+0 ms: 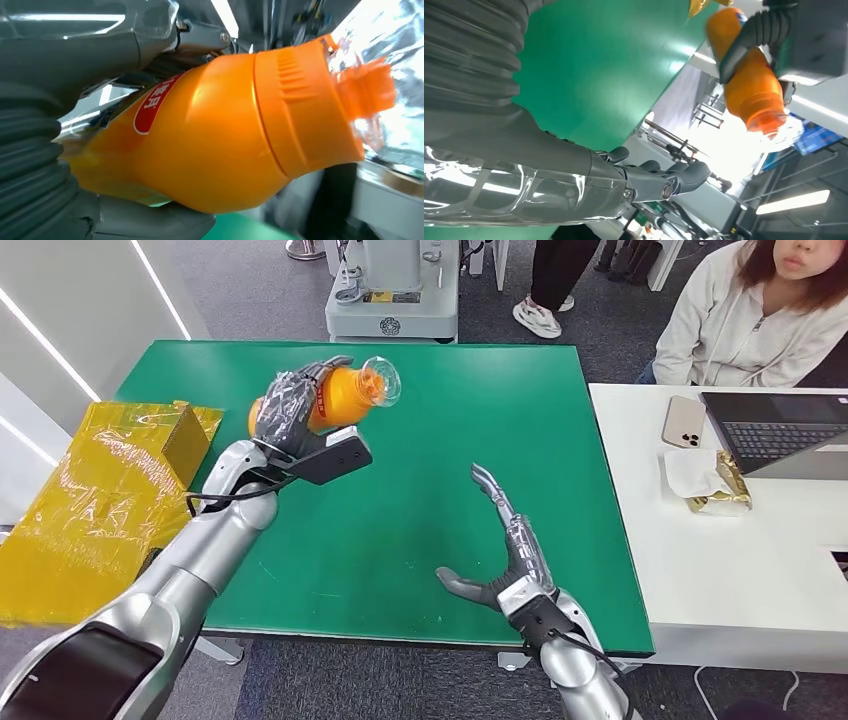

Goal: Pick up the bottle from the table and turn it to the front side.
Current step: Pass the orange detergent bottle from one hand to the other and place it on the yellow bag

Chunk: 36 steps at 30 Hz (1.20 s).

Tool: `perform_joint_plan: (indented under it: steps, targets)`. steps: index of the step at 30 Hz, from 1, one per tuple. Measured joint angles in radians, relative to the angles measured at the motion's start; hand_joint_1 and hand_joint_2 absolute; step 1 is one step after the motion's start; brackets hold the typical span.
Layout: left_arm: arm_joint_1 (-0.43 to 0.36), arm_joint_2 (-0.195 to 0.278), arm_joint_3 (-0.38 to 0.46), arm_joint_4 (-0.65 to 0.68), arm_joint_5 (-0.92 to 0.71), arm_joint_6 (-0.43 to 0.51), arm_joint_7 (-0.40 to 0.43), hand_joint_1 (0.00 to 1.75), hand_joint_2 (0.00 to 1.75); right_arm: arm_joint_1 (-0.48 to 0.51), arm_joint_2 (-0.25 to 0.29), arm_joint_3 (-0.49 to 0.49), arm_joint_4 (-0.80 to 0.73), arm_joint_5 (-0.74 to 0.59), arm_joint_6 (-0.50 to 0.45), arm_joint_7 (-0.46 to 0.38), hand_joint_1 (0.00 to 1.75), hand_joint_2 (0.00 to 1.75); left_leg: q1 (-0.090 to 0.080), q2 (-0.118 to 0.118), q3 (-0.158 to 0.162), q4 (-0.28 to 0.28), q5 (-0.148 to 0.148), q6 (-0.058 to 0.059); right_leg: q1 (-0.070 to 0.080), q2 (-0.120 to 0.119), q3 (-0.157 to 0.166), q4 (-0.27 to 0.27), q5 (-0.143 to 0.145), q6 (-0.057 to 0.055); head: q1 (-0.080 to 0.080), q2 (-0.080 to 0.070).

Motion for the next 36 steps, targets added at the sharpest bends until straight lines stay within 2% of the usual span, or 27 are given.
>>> perform_joint_plan:
  steps: [6, 12, 16, 21, 26, 32, 36]
  targets:
    - [-0.097, 0.083, -0.053, 0.012, -0.196, 0.053, 0.075, 1.75, 1.75, 0.047, -0.036, 0.005, -0.101, -0.051, -0.049, -0.032, 0.00, 1.75, 0.000, 0.000, 0.000, 0.000, 0.000, 0.000, 0.000, 0.000, 0.000, 0.000, 0.000, 0.000, 0.000, 0.000]
    - [-0.106, 0.182, -0.053, 0.011, -0.259, 0.082, 0.088, 1.75, 1.75, 0.117, -0.064, -0.012, -0.278, -0.121, -0.065, -0.073, 0.00, 1.75, 0.000, 0.002, 0.000, -0.001, -0.001, -0.001, 0.000, 0.003, -0.001, 0.000, 0.000, 0.000, 0.000, 0.000]
    - [-0.103, 0.220, -0.053, 0.011, -0.326, 0.100, 0.109, 1.75, 1.75, 0.146, -0.071, -0.021, -0.342, -0.121, -0.068, -0.078, 0.00, 1.75, 0.000, 0.001, 0.000, -0.001, 0.000, -0.001, 0.000, 0.002, -0.001, 0.000, -0.001, 0.000, 0.000, 0.000]
    - [-0.098, 0.244, -0.056, 0.012, -0.396, 0.108, 0.140, 1.75, 1.75, 0.170, -0.074, -0.025, -0.375, -0.107, -0.071, -0.082, 0.00, 1.75, 0.000, 0.002, 0.000, -0.001, 0.000, -0.001, 0.000, 0.002, -0.001, 0.000, 0.000, 0.000, 0.000, 0.000]
    - [-0.065, 0.288, -0.068, 0.029, -0.594, 0.118, 0.212, 1.75, 1.75, 0.240, -0.075, -0.042, -0.413, -0.056, -0.087, -0.113, 0.00, 1.75, 0.000, 0.002, 0.000, -0.001, -0.001, -0.001, 0.000, 0.002, -0.001, 0.000, -0.001, 0.000, 0.000, 0.000]
    - [-0.004, 0.330, -0.083, 0.071, -0.657, 0.078, 0.246, 1.75, 1.75, 0.288, -0.074, -0.064, -0.439, -0.030, -0.093, -0.118, 0.00, 1.75, 0.000, 0.003, 0.000, -0.002, -0.001, -0.002, 0.000, 0.004, -0.001, 0.000, -0.001, -0.001, 0.000, 0.000]
    - [0.067, 0.380, -0.085, 0.103, -0.683, 0.046, 0.260, 1.75, 1.75, 0.323, -0.070, -0.086, -0.461, -0.016, -0.089, -0.119, 0.00, 1.75, 0.000, 0.006, 0.001, -0.002, -0.001, -0.002, 0.000, 0.006, -0.001, 0.000, -0.001, -0.001, 0.000, 0.000]
